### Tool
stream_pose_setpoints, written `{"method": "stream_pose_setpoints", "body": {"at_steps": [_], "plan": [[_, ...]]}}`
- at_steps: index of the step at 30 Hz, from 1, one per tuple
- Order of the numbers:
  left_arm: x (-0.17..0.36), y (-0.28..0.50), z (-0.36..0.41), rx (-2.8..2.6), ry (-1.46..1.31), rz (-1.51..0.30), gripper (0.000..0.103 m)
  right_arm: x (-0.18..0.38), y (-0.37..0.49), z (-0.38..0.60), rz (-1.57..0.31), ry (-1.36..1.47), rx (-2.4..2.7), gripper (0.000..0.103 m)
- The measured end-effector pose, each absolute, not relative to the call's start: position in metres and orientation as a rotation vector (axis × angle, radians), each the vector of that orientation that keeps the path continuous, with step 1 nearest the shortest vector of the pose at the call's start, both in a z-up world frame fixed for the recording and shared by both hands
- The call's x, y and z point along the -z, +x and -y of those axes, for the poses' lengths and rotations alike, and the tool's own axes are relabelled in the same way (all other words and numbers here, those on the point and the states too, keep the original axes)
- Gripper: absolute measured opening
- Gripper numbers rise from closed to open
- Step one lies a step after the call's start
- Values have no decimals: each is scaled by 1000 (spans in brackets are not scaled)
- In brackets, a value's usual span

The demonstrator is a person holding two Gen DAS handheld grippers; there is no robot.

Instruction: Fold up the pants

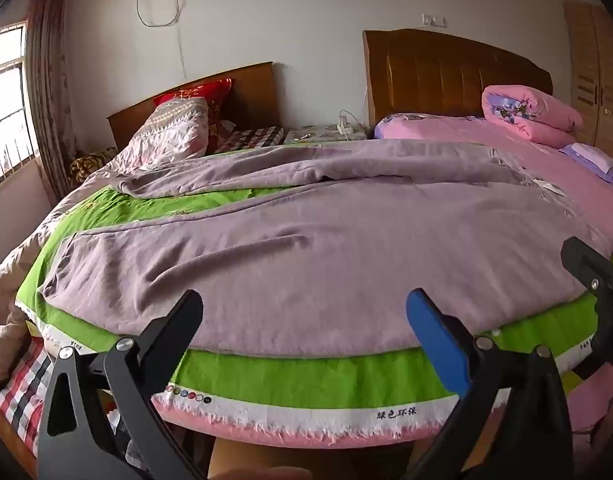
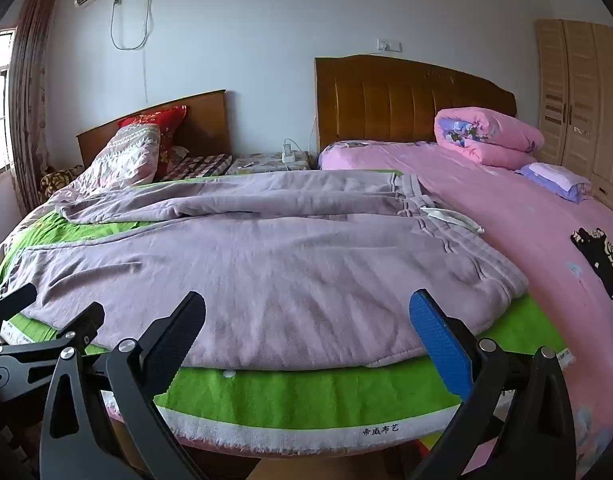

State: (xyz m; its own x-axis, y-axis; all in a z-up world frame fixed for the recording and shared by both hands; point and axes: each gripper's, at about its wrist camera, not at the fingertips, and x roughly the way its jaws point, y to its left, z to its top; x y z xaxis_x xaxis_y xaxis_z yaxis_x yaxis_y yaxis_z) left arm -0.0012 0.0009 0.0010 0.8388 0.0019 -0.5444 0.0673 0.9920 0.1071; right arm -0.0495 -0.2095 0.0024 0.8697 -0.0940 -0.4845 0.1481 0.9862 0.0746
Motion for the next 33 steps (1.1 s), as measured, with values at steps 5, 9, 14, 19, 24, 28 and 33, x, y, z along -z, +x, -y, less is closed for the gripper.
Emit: {"method": "stream_pose_setpoints", "body": {"at_steps": [5, 9, 14, 19, 24, 28, 33], "plan": [[0, -5, 3, 39, 146, -583, 102, -2, -48, 211, -507, 117, 125, 99], [3, -5, 6, 45, 148, -604, 102, -2, -48, 213, -508, 120, 126, 99], [7, -2, 3, 52, 137, -614, 102, -2, -46, 213, -509, 118, 123, 99], [8, 0, 1, 54, 135, -623, 102, -2, -45, 213, -513, 123, 123, 99], [10, 0, 1, 54, 133, -626, 102, 1, -45, 215, -516, 125, 121, 99], [11, 0, 0, 55, 132, -629, 102, 1, -46, 213, -518, 127, 120, 99], [12, 0, -1, 56, 127, -635, 102, 0, -45, 215, -520, 128, 121, 99]]}}
